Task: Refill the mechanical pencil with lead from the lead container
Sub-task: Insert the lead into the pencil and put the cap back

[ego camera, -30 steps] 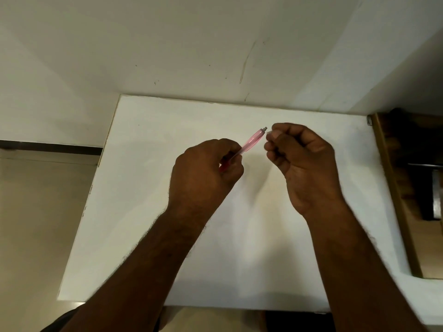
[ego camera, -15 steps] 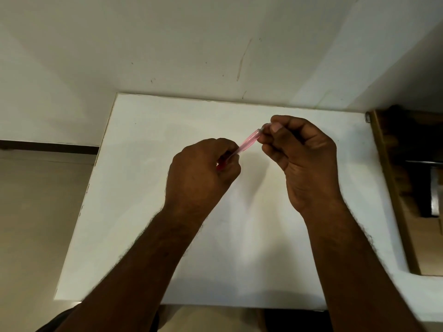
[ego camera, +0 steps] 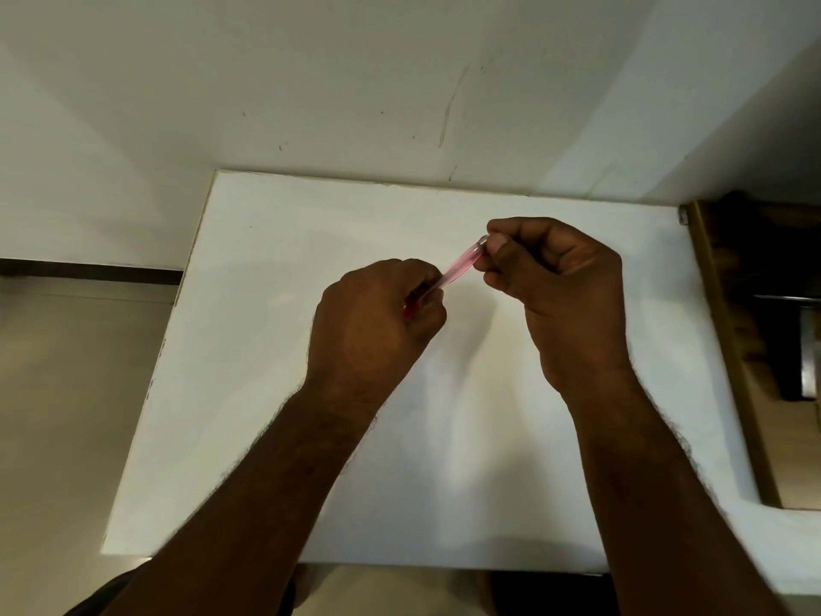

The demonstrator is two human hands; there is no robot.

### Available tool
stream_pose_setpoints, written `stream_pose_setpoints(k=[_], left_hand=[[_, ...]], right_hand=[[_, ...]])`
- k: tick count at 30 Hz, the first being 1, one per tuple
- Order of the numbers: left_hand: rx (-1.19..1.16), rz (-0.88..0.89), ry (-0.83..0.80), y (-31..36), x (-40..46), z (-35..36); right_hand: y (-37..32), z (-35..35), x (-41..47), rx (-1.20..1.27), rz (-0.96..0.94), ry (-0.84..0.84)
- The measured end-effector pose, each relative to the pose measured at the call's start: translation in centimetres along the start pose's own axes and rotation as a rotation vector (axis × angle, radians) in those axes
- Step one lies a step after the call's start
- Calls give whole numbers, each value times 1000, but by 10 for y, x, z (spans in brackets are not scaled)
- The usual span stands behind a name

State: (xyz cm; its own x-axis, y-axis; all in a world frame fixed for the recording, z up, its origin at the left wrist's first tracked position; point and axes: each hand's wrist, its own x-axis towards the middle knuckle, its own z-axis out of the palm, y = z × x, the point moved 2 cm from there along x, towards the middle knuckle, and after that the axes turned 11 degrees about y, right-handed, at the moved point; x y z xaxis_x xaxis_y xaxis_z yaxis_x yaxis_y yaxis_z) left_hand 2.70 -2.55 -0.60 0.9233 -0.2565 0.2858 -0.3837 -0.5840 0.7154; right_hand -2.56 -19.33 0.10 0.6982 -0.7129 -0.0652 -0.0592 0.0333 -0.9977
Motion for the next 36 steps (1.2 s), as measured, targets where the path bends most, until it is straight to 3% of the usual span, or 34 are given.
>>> stream_pose_setpoints(k=[9, 16, 21, 26, 36], left_hand=[[19, 20, 2, -1, -2, 4], [-136, -55, -42, 4, -2, 7], [-139, -9, -91, 4, 2, 5], [-43, -145, 52, -20, 15, -7], [151, -250, -30, -39, 16, -6]], right_hand=[[0, -2, 0, -60, -3, -34], [2, 6, -4, -47, 50, -104], [9, 0, -1, -137, 78, -4], [29, -1, 0, -477, 61, -22], [40, 7, -7, -915, -121, -14]])
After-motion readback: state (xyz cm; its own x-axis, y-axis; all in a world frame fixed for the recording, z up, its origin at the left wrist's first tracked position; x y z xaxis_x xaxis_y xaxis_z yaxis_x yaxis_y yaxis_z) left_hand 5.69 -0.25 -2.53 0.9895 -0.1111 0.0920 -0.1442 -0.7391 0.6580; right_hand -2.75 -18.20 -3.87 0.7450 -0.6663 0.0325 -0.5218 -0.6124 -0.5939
